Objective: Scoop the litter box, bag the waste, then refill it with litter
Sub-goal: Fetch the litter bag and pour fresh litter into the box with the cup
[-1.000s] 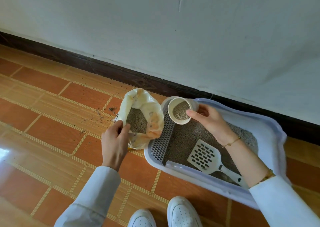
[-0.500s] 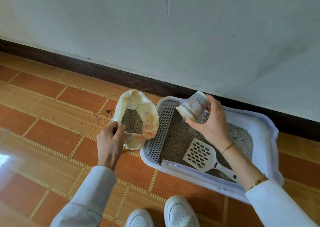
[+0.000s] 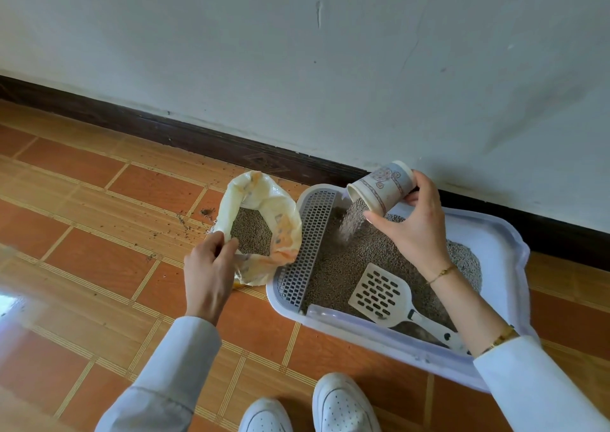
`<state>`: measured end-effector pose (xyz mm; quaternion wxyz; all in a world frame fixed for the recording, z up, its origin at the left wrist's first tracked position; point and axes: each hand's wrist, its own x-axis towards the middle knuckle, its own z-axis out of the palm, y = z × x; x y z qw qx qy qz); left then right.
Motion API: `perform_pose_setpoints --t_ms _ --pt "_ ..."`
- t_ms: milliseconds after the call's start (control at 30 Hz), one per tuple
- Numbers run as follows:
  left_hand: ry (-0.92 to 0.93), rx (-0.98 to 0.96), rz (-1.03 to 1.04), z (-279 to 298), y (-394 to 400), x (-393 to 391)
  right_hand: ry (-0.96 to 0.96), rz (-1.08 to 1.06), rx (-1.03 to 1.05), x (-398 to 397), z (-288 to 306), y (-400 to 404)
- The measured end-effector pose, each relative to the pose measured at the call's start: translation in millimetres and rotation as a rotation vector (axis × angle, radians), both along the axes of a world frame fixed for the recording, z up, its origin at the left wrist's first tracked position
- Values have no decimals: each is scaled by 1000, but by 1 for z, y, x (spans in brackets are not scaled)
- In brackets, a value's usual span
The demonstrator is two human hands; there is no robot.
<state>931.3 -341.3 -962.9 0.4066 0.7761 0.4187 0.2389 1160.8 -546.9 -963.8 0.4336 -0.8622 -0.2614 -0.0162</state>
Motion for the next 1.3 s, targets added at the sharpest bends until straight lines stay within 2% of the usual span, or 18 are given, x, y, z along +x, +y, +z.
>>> perform_pose_setpoints --t_ms 167,400,667,833,967,1067,1167,1300 --pt "2 8 6 -1 0 0 -87 -40 -16 5 7 -3" --pt "-1 14 9 -2 1 0 -218 5 -114 3 16 -10" --pt "-20 -9 7 0 0 1 -276 86 -212 2 19 -25" --pt "-14 -12 6 0 1 0 -221 211 -296 -1 18 -27" --pt "-7 5 4 -2 2 0 -101 205 -147 -10 24 -9" --pt "-7 -1 22 -1 4 -1 9 312 -123 -20 32 20" --pt "-12 -11 37 -1 7 -2 74 441 -173 -31 39 53" --pt "-10 -4 52 -1 9 -4 69 577 -273 -43 38 93"
